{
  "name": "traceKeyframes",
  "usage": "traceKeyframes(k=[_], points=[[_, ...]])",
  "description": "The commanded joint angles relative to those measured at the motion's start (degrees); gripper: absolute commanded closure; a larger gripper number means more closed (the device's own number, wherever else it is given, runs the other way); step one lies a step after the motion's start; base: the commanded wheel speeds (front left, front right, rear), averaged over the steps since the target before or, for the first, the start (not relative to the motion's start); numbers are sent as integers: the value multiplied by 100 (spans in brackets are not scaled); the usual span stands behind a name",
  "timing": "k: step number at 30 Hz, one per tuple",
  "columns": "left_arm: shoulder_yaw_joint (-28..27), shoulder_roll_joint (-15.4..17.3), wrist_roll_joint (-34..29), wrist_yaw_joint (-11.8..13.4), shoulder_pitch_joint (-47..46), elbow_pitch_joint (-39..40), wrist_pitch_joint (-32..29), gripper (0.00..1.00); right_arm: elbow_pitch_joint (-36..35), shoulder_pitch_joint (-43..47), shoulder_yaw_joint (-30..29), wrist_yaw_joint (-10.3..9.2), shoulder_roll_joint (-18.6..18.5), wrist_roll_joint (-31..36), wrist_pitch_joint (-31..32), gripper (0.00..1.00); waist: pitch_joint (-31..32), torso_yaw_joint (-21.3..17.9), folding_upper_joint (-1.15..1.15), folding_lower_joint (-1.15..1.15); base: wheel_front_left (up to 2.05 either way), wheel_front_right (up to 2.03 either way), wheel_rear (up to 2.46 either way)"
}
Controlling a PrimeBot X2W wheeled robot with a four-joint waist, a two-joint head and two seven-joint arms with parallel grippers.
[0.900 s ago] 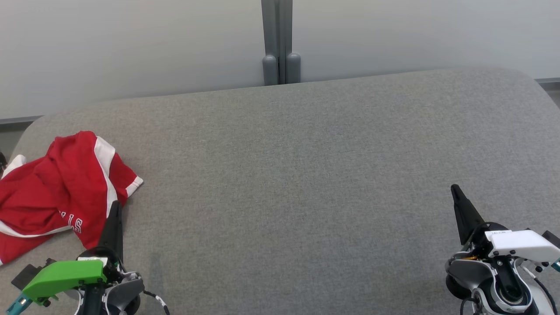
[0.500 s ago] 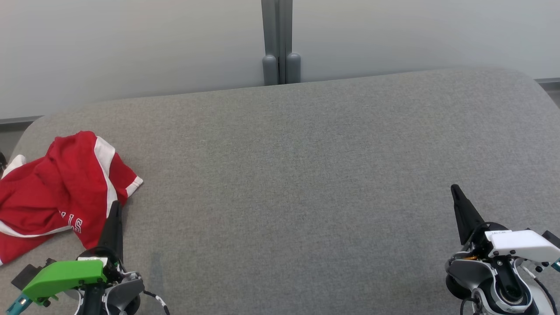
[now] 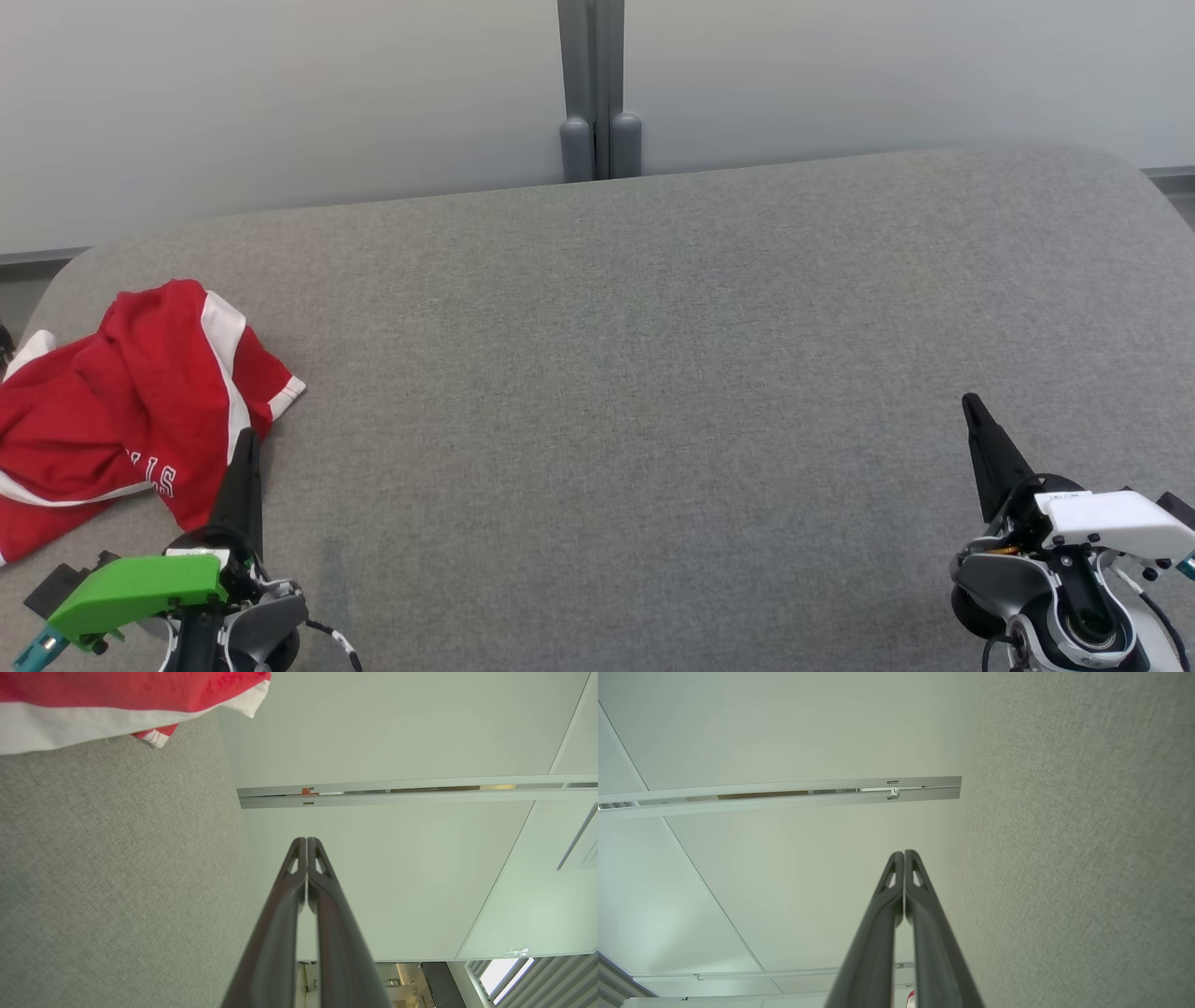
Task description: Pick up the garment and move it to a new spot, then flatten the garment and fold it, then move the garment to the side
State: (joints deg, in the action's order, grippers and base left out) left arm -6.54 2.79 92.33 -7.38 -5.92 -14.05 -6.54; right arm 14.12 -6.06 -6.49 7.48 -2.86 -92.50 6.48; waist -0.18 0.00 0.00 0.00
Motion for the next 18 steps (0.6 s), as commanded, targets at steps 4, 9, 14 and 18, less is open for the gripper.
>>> traceKeyframes(k=[4,9,14,18], points=[[5,-10,0,7,25,-58,5,0,56,27,0,-1,13,0,0,0,0,0,0,0,0,0,0],[123,-15,-9,7,15,-47,114,0,33,60,64,-1,22,79,-117,0,-4,-1,0,0,0,0,0],[249,-13,-84,6,-39,34,272,0,-30,58,162,-1,-15,296,-270,0,-11,-3,0,0,0,0,0],[274,-11,-295,4,-79,128,383,0,-37,34,191,-1,-53,726,-377,0,-15,-8,0,0,0,0,0]])
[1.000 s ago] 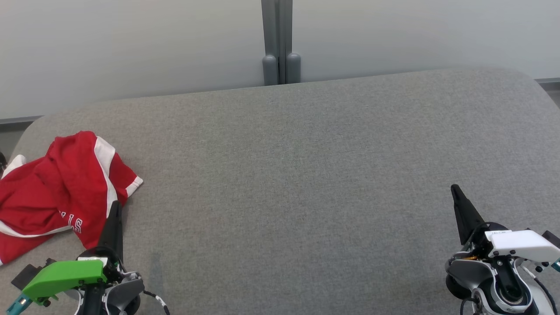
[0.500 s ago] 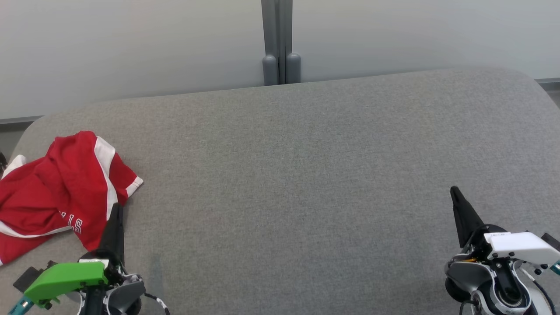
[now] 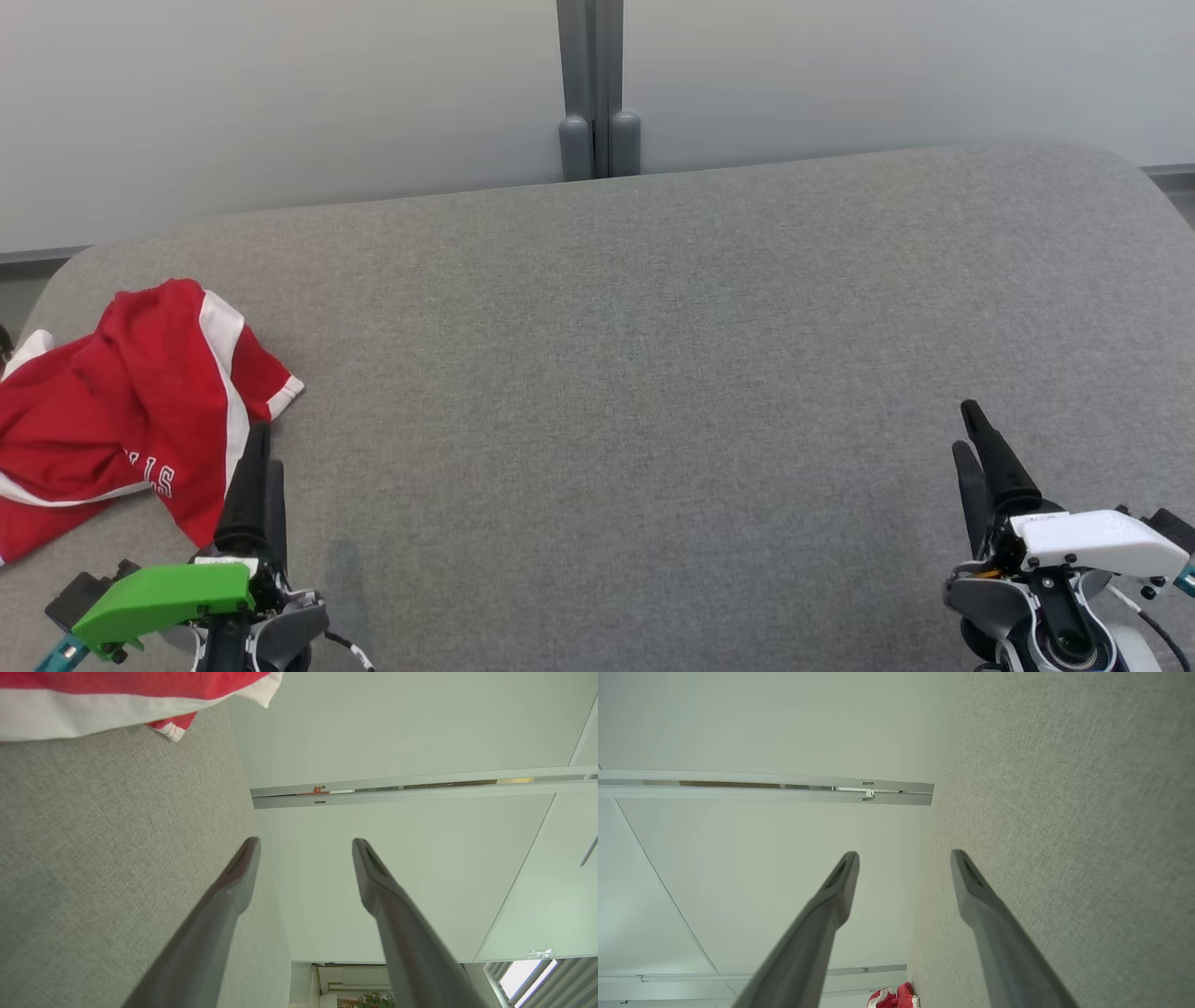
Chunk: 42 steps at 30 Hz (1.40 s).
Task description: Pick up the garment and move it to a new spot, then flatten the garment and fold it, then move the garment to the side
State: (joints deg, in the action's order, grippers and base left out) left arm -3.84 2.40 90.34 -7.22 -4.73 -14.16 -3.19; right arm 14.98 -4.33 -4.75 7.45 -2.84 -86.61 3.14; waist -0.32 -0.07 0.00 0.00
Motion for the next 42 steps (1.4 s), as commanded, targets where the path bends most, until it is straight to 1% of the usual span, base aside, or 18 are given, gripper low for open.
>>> traceKeyframes(k=[1,16,25,26,38,42], points=[[8,28,-167,-11,-205,165,70,0,-135,-146,22,2,-56,246,-67,0,-2,-2,0,0,0,0,0],[249,36,-1835,-16,-258,490,431,0,-458,-168,41,2,-89,2215,-428,0,-26,-17,0,0,0,0,0],[427,96,-2935,-19,-260,528,622,0,-633,-141,149,2,-106,3226,-619,0,-41,-27,0,0,0,0,0],[450,106,-3167,-19,-257,525,662,0,-653,-132,180,2,-116,3436,-660,0,-43,-29,0,0,0,0,0],[571,166,-4390,-23,-236,474,886,0,-676,-109,320,3,-169,4543,-883,0,-44,-35,0,0,0,0,0],[630,181,-4705,-25,-236,465,954,0,-691,-91,349,3,-176,4881,-955,0,-40,-34,0,0,0,0,0]])
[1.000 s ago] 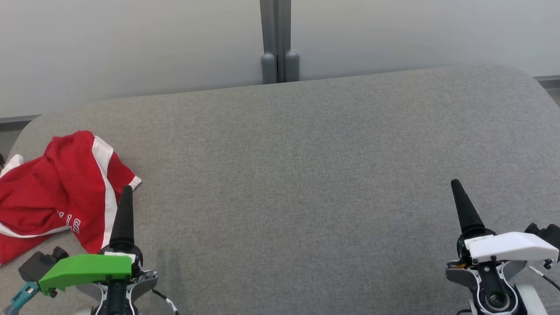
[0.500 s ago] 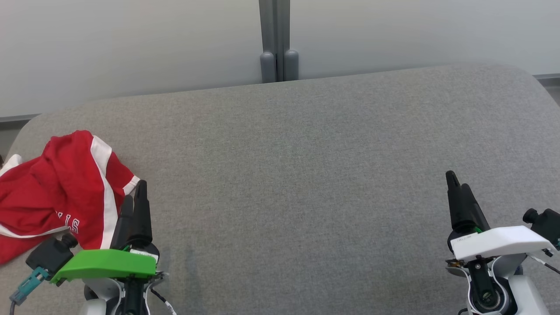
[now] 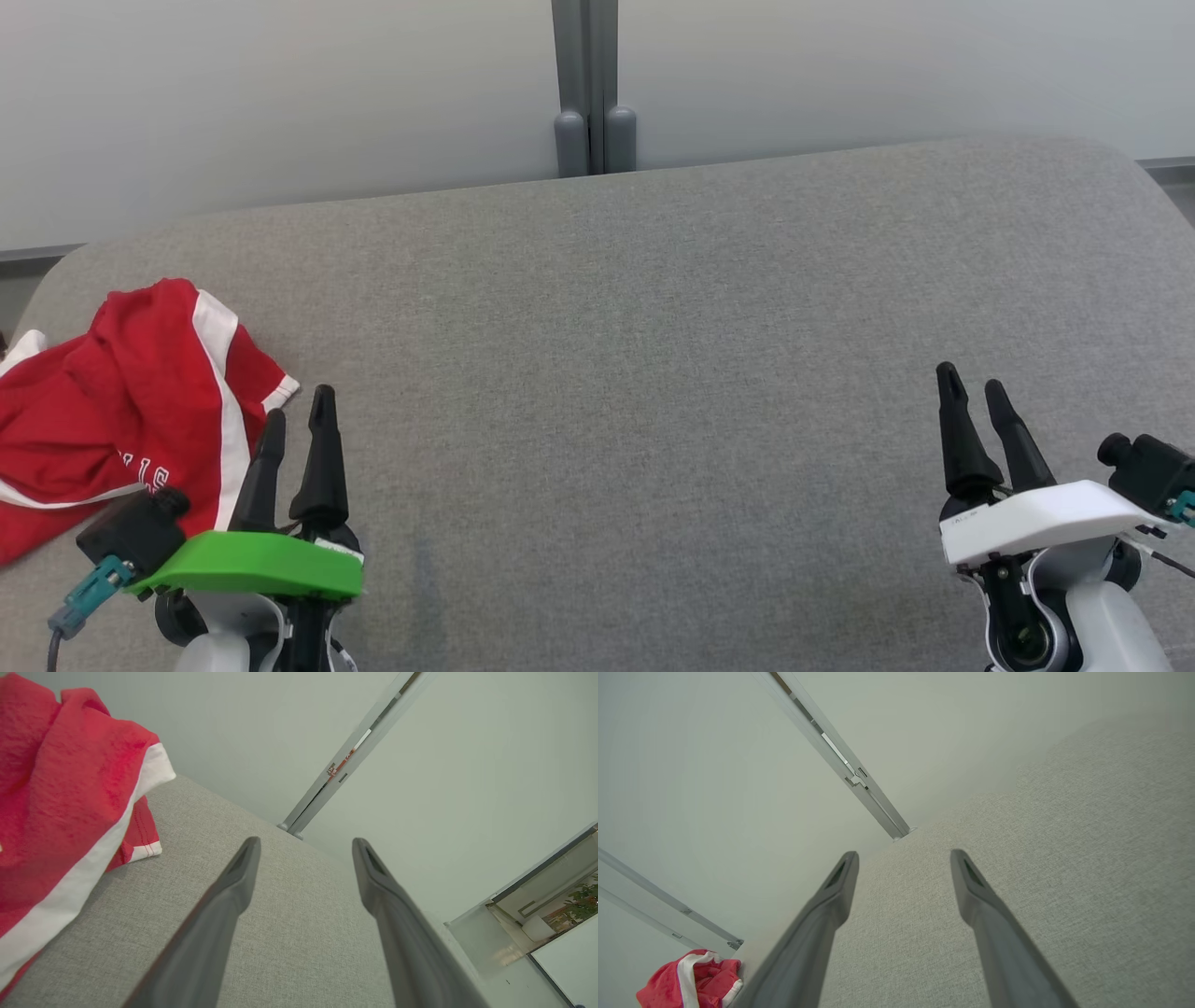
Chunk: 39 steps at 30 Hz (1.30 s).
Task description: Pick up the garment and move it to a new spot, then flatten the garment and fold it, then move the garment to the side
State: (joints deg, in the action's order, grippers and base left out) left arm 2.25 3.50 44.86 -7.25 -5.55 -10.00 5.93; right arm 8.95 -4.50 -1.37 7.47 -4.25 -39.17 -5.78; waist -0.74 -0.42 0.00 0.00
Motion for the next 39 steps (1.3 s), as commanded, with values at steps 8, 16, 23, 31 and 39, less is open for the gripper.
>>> traceKeyframes(k=[8,16,23,31,39], points=[[55,90,-814,-23,-124,-17,175,0,-141,-51,105,2,-37,701,-180,0,3,1,0,0,0,0,0],[57,83,-1398,-25,-106,-131,294,0,-197,-14,185,2,-34,1197,-226,0,-11,13,0,0,0,0,0],[87,82,-1863,-27,-75,-240,394,0,-215,36,231,3,-23,1599,-275,0,-4,35,0,0,0,0,0],[62,83,-2382,13,-58,-385,502,0,-208,68,272,2,-6,1983,-309,0,3,41,0,0,0,0,0],[60,67,-2796,23,-82,-515,598,0,-233,121,327,3,31,2353,-346,0,-20,35,0,0,0,0,0]])
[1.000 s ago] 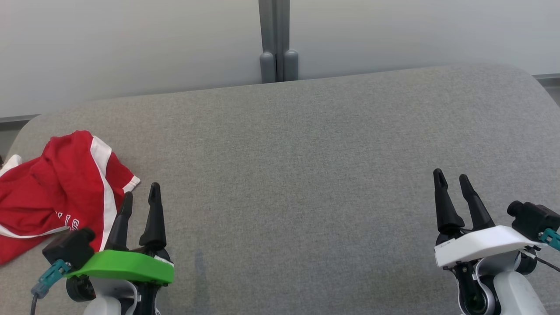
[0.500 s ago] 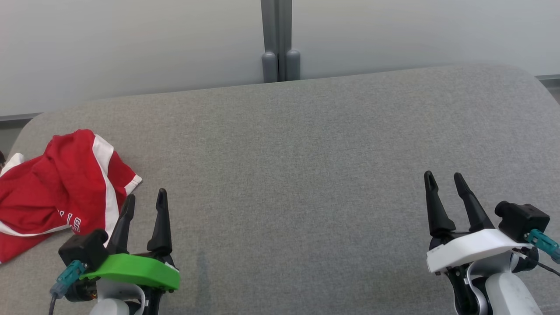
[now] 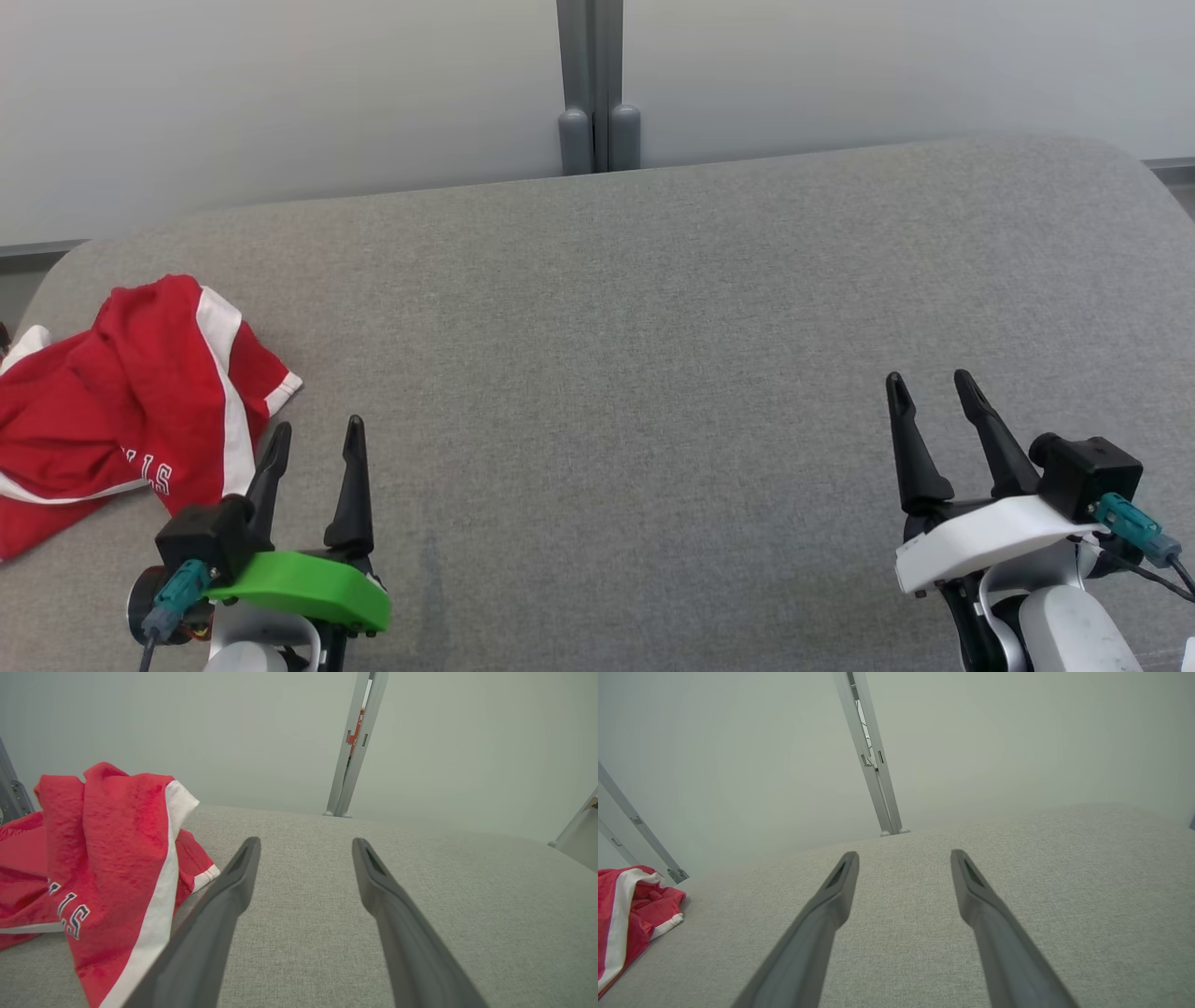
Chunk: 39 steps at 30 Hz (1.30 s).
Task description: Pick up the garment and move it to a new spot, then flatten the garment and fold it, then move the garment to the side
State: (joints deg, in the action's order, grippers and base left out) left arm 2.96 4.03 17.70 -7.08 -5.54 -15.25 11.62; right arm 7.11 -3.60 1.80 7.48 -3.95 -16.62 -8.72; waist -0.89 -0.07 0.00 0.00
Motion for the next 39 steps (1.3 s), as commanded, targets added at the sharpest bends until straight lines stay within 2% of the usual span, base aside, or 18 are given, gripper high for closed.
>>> traceKeyframes(k=[1,27,39], points=[[-11,9,-136,7,-90,-12,44,0,-58,30,17,1,6,139,-53,0,-12,-2,0,0,0,0,0],[-106,-73,-1029,6,-152,-351,331,0,-59,113,30,2,67,1008,-179,0,-90,7,0,0,0,0,0],[-177,-97,-1030,-9,-119,-385,363,0,-39,174,-69,1,90,987,-221,0,-124,19,0,0,0,0,0]])
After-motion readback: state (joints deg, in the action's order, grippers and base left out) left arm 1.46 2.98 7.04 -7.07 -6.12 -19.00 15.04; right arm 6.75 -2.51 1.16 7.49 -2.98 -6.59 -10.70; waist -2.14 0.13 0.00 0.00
